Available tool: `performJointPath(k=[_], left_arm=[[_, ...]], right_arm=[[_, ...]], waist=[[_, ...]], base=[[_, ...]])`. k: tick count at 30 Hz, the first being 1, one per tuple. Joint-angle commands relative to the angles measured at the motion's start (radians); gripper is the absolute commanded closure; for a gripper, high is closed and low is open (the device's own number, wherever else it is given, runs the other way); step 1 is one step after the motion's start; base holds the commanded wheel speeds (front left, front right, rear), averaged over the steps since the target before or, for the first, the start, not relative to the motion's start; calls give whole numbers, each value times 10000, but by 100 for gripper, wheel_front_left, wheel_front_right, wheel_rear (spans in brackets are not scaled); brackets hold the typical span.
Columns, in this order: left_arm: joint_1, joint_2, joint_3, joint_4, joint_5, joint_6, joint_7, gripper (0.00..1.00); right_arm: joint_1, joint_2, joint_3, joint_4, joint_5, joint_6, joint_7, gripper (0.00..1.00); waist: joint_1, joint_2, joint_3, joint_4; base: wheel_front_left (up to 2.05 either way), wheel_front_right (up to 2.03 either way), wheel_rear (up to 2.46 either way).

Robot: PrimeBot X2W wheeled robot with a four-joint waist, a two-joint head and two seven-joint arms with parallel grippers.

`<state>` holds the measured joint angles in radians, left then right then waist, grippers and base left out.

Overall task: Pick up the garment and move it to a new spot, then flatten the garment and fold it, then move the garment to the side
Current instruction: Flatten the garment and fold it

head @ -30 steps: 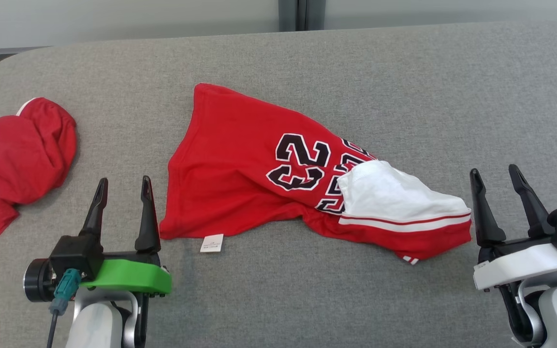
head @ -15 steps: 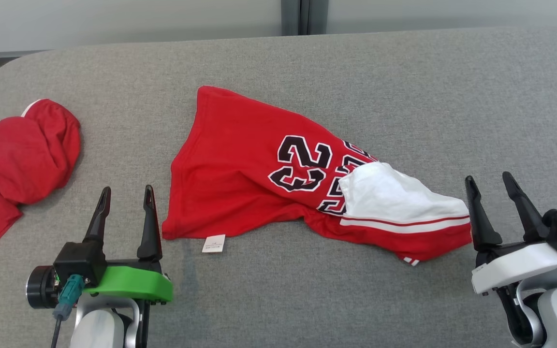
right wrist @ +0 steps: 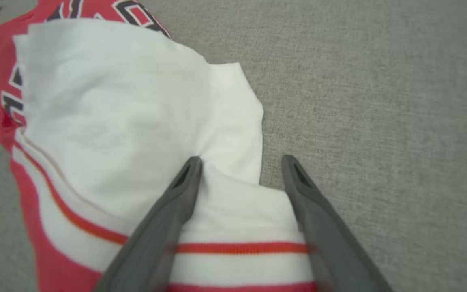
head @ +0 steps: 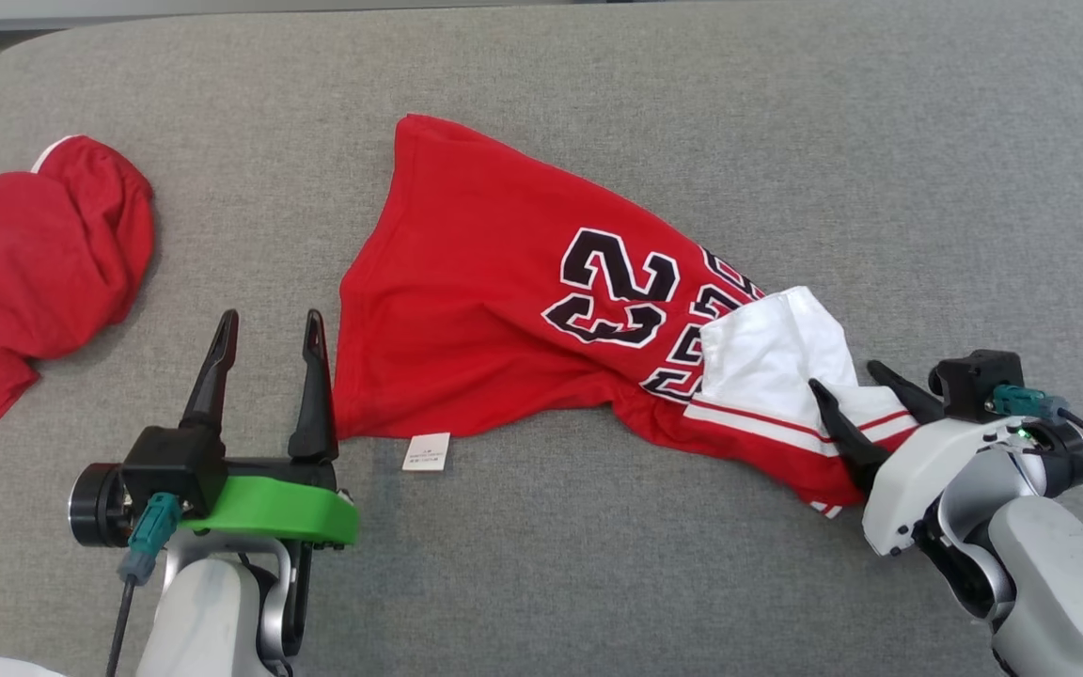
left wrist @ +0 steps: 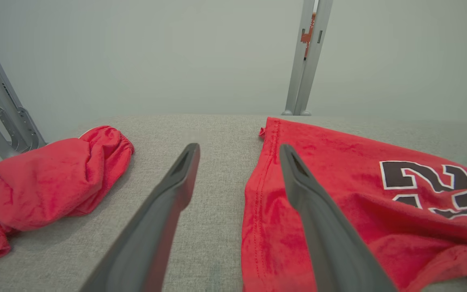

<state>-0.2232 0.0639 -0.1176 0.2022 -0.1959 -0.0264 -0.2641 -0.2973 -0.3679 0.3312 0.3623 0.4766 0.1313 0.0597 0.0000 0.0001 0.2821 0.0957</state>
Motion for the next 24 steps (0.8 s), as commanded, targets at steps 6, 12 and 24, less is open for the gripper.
performJointPath(k=[6,12,24], left_arm=[[-298,-46,-15,92,-110,-6,-3,0],[-337,-74,4,116,-112,10,-3,0],[-279,-107,69,41,-137,40,-3,0]], right_arm=[[-812,-195,528,1140,683,-12,128,100],[-1469,-611,480,1443,1103,-16,-612,100],[-3195,-1063,157,1453,616,-12,-2819,100]], waist=[[0,-1,249,213],[0,-1,157,265],[0,-1,62,118]], base=[[0,0,0],[0,0,0],[0,0,0]])
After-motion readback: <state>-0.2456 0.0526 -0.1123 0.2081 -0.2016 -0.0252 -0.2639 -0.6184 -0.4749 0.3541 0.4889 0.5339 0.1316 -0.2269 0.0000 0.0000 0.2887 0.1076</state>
